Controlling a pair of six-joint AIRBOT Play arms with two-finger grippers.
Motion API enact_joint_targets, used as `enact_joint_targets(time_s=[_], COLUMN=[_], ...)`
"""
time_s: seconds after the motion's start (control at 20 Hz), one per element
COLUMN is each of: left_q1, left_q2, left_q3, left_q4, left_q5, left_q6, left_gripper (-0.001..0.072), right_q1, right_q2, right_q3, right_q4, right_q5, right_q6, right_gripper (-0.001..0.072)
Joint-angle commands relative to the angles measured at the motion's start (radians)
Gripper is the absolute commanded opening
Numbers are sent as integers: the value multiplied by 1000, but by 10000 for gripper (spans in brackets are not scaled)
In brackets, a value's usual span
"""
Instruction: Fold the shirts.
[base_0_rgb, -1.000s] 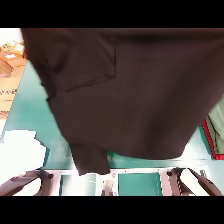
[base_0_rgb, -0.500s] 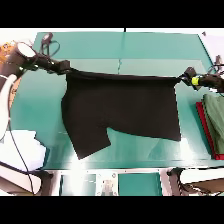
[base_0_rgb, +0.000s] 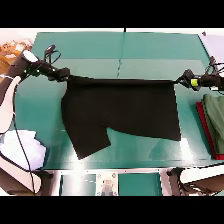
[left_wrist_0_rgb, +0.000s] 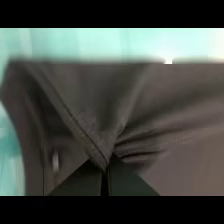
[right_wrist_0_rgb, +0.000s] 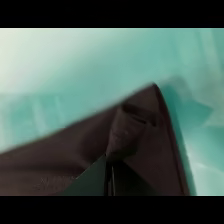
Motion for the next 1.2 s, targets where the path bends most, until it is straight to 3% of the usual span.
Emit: enact_joint_targets(time_s=[0.0, 0.45, 0.5, 0.55, 0.6, 0.7, 0.75, 0.8, 0.85, 0.9, 0.95, 1.15], left_q1=[-5, -6, -6, -3, 2, 20, 26, 34, 38, 38, 38, 38], left_q2=[-3, -10, -10, -8, -4, 3, 11, 28, 48, 71, 102, 325], left_q3=[7, -45, -50, -48, -39, -3, 6, 3, -5, -14, -41, -336], left_q4=[82, 73, 72, 70, 72, 71, 70, 75, 79, 78, 78, 82], left_q5=[-203, -212, -223, -258, -311, -429, -471, -496, -509, -523, -526, -470], left_q6=[-2, -39, -55, -74, -98, -125, -138, -143, -144, -143, -143, -140], left_gripper=[28, 29, 44, 341, 576, 572, 571, 571, 544, 442, 417, 417], right_q1=[-5, 2, -4, -15, -31, -66, -79, -89, -92, -92, -93, -127], right_q2=[96, 148, 148, 149, 152, 168, 189, 217, 249, 293, 340, 586], right_q3=[-94, -320, -306, -283, -252, -201, -198, -207, -227, -261, -303, -514], right_q4=[-144, -146, -146, -146, -146, -146, -146, -147, -150, -158, -166, -270], right_q5=[44, -5, 21, 67, 136, 276, 319, 350, 370, 378, 378, 377], right_q6=[56, 56, 56, 56, 63, 105, 108, 109, 121, 127, 130, 213], right_gripper=[12, 16, 115, 198, 197, 180, 55, 15, 14, 14, 14, 14])
